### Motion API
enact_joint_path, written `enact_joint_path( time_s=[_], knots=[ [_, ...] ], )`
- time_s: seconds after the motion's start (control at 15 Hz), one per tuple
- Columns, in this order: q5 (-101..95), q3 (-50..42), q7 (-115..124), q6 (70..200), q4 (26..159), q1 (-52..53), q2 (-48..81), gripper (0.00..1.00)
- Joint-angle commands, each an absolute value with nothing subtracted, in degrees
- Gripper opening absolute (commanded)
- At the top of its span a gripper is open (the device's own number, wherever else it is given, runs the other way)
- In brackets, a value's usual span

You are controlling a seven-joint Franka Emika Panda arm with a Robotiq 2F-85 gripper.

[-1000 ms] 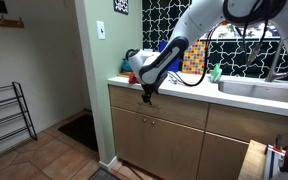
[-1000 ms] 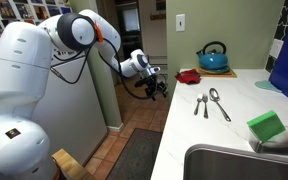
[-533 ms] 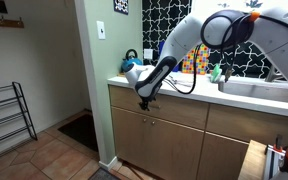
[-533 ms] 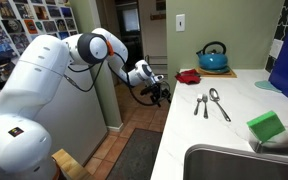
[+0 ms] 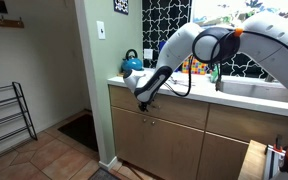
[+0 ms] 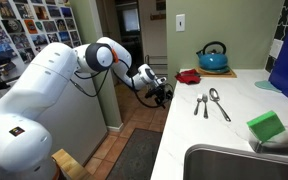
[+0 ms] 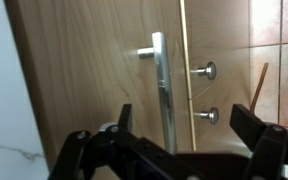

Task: Open the drawer

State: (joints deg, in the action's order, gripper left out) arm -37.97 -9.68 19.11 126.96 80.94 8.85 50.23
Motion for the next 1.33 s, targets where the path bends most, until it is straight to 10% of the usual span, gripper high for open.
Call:
enact_joint_path(
  time_s=[0.0,0.07,0.13,0.27,0.87,1.27],
  knots=[
    [-37.82,-10.46,18.52,127.91,76.58,8.95,54.08,1.0],
    [-37.56,-10.34,18.25,128.0,75.9,8.82,54.72,0.98],
    [-37.31,-10.2,17.87,128.09,75.25,8.67,55.31,0.73],
    [-36.8,-9.94,17.19,128.07,74.2,8.51,56.37,0.73],
    [-34.03,-7.64,11.6,129.31,72.75,6.81,56.09,0.05],
    [-29.09,-4.17,1.44,129.86,73.29,5.58,53.59,0.04]
  ],
)
